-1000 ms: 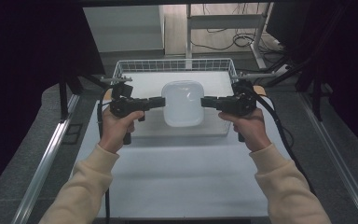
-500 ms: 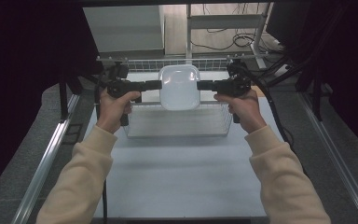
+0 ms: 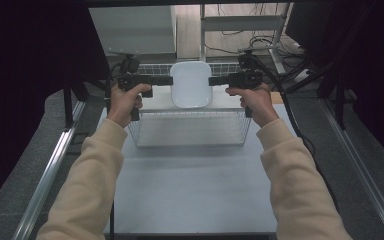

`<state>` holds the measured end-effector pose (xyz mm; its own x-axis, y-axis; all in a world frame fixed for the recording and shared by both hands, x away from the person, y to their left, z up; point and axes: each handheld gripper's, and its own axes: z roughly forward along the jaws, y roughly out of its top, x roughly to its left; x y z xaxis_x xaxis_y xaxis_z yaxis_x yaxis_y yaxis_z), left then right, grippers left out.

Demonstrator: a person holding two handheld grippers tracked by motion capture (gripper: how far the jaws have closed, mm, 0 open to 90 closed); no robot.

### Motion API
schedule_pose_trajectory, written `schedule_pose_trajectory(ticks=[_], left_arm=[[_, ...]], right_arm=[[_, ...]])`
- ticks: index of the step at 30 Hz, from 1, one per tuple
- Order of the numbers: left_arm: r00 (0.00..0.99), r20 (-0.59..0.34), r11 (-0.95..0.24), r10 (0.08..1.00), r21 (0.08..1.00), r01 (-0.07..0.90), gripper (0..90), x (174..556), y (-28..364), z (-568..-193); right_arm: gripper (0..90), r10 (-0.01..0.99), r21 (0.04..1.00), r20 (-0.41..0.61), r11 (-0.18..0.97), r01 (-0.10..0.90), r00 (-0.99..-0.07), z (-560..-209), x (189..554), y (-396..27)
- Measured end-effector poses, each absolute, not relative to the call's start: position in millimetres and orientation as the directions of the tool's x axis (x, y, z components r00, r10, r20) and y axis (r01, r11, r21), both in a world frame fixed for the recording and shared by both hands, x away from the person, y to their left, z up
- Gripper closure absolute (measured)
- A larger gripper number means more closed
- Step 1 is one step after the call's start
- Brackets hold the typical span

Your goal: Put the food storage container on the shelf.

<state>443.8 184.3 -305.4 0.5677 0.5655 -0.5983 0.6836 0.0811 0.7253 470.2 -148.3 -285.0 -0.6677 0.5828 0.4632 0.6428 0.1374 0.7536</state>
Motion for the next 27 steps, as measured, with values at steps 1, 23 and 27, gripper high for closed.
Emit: schedule_pose_trajectory(ticks=[1,23,27], left_arm=[[0.561,-0.609,0.092,0.561,0.719,0.689,80.0,447,185,-306],[0.375,-0.791,0.211,0.483,0.521,0.827,73.4,506,192,-332],[0.390,-0.789,0.217,0.474,0.534,0.817,71.2,507,192,-336]], right_arm=[[78.9,0.580,0.746,0.477,0.131,0.653,-0.661,-285,473,-148],[69.1,0.580,0.560,0.675,-0.001,0.828,-0.456,-303,532,-143],[69.4,0.593,0.571,0.664,-0.007,0.821,-0.457,-305,532,-144]])
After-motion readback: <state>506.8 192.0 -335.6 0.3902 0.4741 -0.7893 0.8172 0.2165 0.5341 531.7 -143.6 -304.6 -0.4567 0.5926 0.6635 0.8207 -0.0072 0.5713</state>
